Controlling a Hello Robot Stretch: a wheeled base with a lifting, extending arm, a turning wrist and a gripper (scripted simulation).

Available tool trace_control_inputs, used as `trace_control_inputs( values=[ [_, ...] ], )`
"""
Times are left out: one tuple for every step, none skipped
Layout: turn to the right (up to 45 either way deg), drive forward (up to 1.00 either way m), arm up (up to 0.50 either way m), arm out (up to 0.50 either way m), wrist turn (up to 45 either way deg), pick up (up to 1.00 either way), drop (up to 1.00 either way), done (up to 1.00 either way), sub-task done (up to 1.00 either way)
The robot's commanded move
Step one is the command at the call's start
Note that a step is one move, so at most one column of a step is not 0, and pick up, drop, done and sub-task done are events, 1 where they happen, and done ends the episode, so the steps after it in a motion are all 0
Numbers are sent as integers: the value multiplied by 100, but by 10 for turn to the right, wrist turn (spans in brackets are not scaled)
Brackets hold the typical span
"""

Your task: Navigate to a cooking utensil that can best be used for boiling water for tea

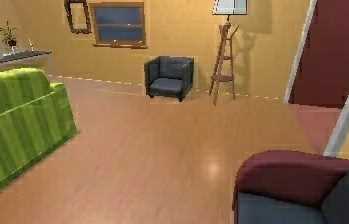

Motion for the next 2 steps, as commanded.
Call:
trace_control_inputs(
  values=[
    [0, 35, 0, 0, 0, 0, 0, 0, 0],
    [150, 0, 0, 0, 0, 0, 0, 0, 0]
  ],
)
